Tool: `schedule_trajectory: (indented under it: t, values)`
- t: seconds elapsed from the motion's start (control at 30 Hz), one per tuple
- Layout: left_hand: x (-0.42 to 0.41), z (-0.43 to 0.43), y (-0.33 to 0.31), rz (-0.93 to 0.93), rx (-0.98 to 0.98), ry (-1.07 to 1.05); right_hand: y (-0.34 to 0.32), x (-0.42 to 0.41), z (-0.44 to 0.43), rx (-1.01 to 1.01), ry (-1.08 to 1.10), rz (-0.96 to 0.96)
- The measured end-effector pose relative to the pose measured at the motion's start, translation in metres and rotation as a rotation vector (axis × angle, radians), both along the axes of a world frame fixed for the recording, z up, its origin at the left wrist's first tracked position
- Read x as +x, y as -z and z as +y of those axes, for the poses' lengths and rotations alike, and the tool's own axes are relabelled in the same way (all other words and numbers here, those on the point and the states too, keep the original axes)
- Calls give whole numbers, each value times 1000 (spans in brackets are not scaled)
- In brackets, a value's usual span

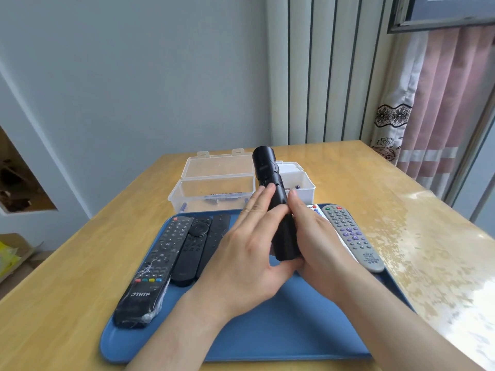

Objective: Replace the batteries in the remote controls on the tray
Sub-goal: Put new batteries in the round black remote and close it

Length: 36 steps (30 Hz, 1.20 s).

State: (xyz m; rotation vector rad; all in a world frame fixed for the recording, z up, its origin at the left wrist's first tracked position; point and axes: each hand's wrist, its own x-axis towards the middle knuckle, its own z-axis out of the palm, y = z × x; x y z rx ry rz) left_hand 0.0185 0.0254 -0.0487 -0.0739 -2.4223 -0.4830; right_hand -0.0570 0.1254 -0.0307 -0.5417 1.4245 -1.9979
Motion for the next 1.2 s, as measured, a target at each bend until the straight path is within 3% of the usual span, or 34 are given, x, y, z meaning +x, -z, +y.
schedule_trajectory:
  t: [0.27, 0.77, 1.2]
  values:
    - [2, 2, -2, 28, 98, 43, -1, -3, 2, -24, 43, -25]
    - [-1, -5, 3, 40, -14, -110, 3, 3, -5, -14, 4, 154]
    - [1, -2, 0, 63, 169, -53, 4, -1, -5, -20, 35, 246]
